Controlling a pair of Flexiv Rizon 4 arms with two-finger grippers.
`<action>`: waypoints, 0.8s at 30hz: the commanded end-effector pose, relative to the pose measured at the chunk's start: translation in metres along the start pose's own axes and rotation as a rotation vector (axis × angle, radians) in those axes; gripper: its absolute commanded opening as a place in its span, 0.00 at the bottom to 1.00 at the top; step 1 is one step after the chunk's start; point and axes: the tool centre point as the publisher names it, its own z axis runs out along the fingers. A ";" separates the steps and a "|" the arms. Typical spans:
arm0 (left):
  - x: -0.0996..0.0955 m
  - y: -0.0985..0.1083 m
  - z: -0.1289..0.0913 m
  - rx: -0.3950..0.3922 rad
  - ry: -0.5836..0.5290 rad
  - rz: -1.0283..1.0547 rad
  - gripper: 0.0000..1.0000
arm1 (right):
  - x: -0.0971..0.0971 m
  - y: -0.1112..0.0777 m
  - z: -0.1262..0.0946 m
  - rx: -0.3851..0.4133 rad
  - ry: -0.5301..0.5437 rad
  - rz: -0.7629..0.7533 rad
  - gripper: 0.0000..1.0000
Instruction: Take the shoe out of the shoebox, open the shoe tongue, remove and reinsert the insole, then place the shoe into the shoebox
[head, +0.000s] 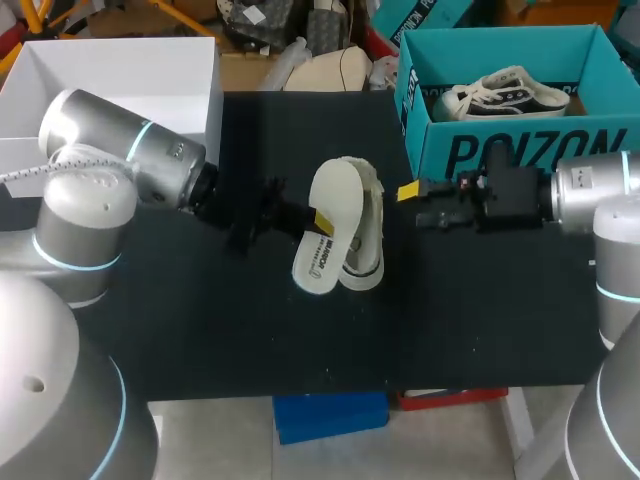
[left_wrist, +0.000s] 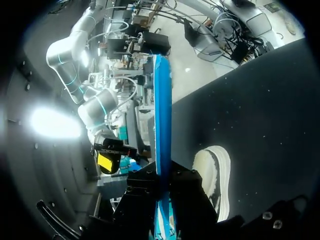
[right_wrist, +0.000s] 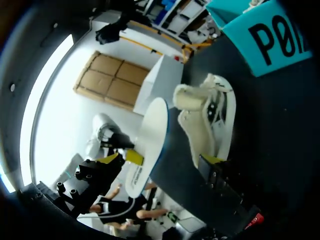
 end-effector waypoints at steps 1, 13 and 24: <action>-0.002 -0.001 0.000 -0.003 0.010 0.000 0.00 | 0.000 0.000 0.002 -0.002 -0.003 0.001 1.00; -0.021 -0.021 -0.001 0.111 0.043 -0.145 0.00 | -0.012 -0.029 -0.025 -0.105 -0.117 0.014 1.00; -0.020 -0.036 0.010 0.227 0.152 -0.200 0.00 | -0.013 -0.039 -0.043 -0.150 -0.161 0.022 1.00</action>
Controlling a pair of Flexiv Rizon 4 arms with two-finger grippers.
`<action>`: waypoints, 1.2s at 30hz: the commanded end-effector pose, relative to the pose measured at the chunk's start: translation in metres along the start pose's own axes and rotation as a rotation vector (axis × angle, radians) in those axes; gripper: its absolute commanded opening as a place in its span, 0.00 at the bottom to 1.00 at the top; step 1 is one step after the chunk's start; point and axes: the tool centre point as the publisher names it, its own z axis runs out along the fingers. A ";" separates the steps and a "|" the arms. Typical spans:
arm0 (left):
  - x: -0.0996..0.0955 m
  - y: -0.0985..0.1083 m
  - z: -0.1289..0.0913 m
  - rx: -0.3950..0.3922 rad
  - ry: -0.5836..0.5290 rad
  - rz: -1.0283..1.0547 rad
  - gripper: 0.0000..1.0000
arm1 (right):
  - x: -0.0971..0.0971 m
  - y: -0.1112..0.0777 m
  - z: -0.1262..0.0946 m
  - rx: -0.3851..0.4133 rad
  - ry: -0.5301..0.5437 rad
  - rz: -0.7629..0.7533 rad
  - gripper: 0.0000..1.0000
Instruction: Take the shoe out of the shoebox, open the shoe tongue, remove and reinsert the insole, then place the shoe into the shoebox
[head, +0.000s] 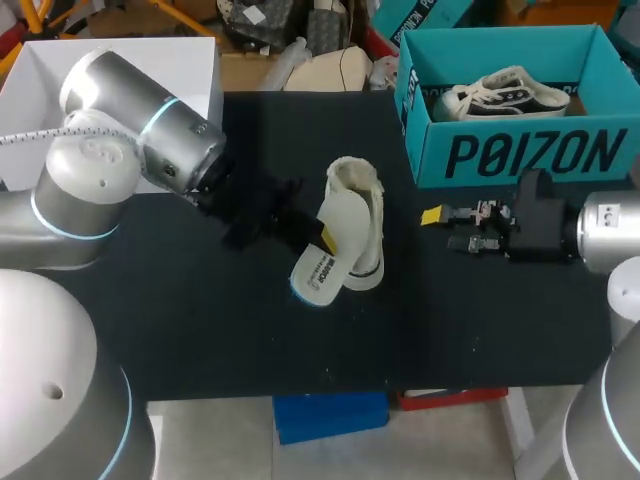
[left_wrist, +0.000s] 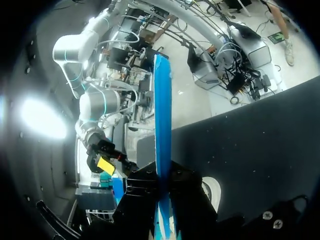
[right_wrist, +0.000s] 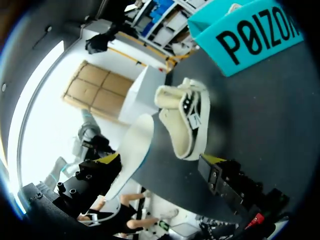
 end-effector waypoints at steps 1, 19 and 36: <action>-0.001 0.002 0.001 0.036 0.049 -0.018 0.00 | 0.004 -0.006 -0.007 -0.016 -0.007 0.002 1.00; 0.024 -0.006 0.019 0.130 0.170 -0.112 0.00 | 0.004 -0.006 -0.007 -0.016 -0.007 0.002 1.00; 0.044 0.008 0.025 0.137 0.194 -0.199 0.00 | 0.004 -0.006 -0.007 -0.016 -0.007 0.002 1.00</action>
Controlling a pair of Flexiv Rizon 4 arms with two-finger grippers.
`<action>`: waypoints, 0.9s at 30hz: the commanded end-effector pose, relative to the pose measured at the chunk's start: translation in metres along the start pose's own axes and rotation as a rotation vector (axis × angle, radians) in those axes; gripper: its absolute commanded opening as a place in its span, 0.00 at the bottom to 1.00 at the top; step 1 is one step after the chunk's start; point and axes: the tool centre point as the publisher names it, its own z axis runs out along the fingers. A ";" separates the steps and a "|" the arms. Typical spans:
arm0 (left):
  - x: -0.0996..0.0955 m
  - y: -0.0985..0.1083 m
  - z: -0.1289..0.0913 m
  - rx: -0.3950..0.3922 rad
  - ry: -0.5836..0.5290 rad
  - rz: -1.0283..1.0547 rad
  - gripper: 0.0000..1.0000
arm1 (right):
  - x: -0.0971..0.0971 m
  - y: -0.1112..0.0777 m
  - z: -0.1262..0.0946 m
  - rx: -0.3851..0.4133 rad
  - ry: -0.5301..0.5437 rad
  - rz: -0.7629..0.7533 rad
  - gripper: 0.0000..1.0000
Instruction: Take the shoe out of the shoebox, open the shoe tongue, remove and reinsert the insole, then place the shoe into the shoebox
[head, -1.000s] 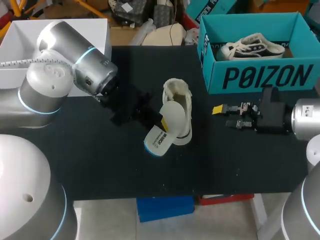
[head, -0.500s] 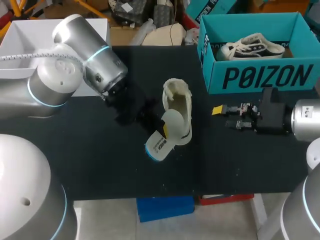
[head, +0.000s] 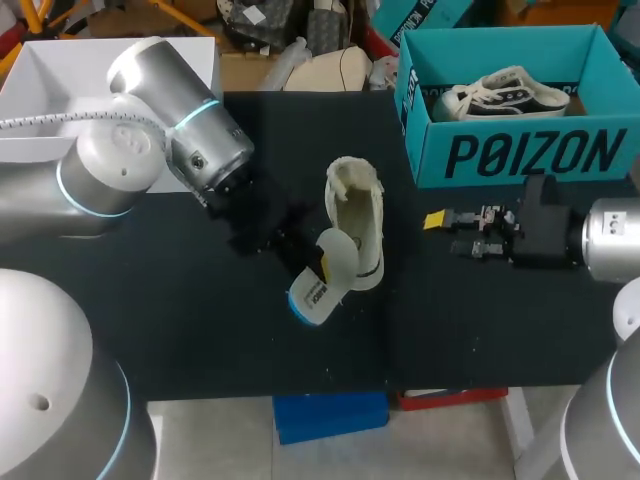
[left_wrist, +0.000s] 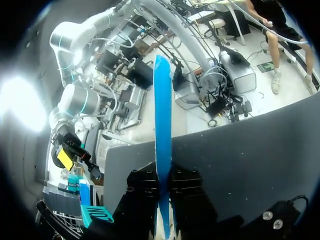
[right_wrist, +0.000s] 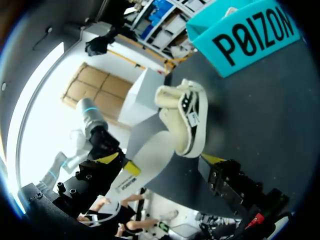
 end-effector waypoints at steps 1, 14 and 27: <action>-0.002 0.013 0.005 0.008 0.006 -0.005 0.00 | 0.000 0.000 0.000 0.001 0.000 0.001 1.00; -0.002 0.046 0.012 0.018 -0.003 -0.019 0.00 | 0.000 0.000 0.000 0.001 0.000 0.001 1.00; -0.008 0.076 0.010 -0.014 -0.005 -0.028 0.00 | 0.000 0.000 0.000 0.001 0.000 0.001 1.00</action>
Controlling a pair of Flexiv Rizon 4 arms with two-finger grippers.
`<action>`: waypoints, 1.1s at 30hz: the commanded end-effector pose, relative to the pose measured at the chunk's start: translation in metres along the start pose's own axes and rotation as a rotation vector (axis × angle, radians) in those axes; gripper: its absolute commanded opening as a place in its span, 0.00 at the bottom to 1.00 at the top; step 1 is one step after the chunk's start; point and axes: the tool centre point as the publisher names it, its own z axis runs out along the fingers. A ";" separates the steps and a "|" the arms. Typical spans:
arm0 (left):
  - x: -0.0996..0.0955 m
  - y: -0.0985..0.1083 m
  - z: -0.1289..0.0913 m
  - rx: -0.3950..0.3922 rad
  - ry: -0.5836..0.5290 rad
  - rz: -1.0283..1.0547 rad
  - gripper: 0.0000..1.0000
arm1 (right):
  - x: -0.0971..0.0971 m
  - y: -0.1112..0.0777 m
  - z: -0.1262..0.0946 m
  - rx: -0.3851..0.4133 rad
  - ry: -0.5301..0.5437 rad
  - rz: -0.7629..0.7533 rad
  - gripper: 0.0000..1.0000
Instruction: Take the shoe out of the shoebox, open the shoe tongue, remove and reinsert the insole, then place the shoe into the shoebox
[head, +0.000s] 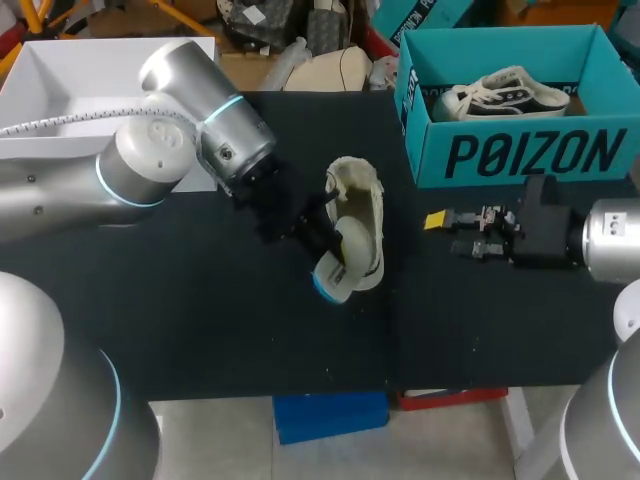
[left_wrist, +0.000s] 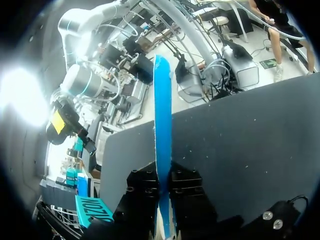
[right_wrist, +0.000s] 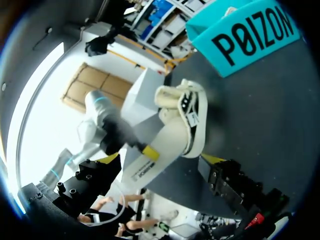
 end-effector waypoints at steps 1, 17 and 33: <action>-0.001 0.012 0.003 0.001 0.010 -0.008 0.00 | 0.001 0.000 0.000 0.002 -0.003 0.001 1.00; -0.002 0.047 0.000 -0.037 0.002 -0.033 0.00 | 0.001 0.000 0.000 0.002 -0.003 0.001 1.00; 0.001 0.071 -0.002 -0.117 -0.026 -0.048 0.00 | 0.001 0.000 0.000 0.002 -0.003 0.001 1.00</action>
